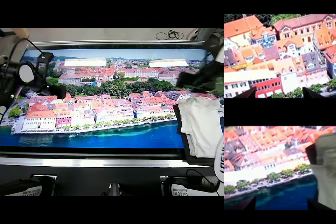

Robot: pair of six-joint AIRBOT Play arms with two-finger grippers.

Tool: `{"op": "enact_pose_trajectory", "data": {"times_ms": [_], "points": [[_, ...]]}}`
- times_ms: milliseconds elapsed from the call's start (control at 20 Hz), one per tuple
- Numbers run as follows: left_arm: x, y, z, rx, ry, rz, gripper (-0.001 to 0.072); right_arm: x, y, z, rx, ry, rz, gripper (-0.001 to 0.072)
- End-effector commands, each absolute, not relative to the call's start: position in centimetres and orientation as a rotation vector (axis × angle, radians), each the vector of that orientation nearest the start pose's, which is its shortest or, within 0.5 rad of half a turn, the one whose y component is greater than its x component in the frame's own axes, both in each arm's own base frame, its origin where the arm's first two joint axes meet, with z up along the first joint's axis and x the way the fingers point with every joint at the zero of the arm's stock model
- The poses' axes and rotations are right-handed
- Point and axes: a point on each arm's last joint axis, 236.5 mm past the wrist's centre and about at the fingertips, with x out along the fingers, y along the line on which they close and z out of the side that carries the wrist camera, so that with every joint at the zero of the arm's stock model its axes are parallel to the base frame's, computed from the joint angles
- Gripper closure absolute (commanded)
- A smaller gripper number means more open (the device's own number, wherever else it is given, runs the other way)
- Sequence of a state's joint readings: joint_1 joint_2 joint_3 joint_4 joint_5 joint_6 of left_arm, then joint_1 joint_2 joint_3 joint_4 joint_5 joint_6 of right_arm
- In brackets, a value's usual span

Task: Fold the shirts.

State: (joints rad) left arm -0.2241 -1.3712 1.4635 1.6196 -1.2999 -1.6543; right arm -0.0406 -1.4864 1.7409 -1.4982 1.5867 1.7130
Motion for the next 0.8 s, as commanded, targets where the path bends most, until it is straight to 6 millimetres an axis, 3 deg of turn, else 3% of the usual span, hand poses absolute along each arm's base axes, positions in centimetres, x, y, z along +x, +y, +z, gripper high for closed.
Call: {"op": "enact_pose_trajectory", "data": {"times_ms": [0,100,750], "points": [[41.8,-7.9,5.8,0.040,1.188,-0.074,0.0003,40.9,5.0,6.6,0.248,1.496,0.004,0.0014],[42.0,-7.4,5.5,0.034,1.195,-0.063,0.0002,42.0,4.6,6.9,0.247,1.441,-0.016,0.0014],[42.0,-7.3,5.4,0.032,1.196,-0.060,0.0002,42.1,4.4,6.8,0.238,1.439,-0.022,0.0016]]}}
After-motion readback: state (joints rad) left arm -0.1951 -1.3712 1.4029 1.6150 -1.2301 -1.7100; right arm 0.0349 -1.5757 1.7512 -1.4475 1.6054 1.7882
